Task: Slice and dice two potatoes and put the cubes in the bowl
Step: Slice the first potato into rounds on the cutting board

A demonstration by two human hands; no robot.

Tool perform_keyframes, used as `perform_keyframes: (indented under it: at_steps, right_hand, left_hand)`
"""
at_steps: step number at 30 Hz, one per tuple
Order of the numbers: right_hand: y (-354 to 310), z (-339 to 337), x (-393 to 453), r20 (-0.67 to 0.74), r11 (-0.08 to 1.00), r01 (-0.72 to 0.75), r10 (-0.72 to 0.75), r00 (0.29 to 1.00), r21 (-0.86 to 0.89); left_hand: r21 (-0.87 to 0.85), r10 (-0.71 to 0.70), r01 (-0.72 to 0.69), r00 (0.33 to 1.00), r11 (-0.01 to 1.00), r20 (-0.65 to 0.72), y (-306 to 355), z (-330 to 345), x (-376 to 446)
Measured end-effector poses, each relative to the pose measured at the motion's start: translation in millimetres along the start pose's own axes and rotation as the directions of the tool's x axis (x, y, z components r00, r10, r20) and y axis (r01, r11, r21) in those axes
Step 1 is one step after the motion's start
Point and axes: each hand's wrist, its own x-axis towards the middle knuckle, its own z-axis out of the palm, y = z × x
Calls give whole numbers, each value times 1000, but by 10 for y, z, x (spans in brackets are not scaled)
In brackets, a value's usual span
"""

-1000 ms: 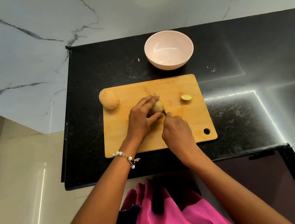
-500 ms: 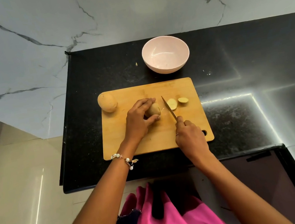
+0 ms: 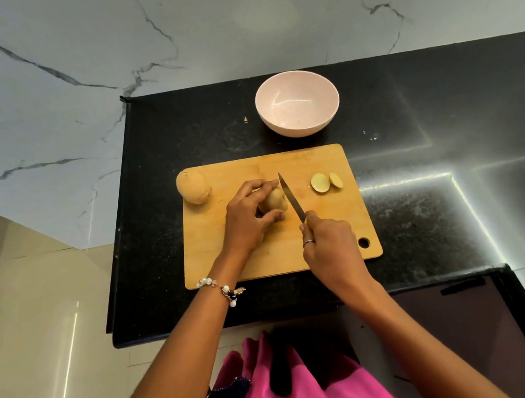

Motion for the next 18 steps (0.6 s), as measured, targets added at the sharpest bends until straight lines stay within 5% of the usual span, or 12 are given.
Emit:
perform_keyframes:
  at_steps: [18]
  right_hand:
    - [-259, 77, 218, 79, 989, -4, 16, 997, -150]
  left_hand:
    - [-37, 44, -45, 999, 998, -20, -44, -7, 18]
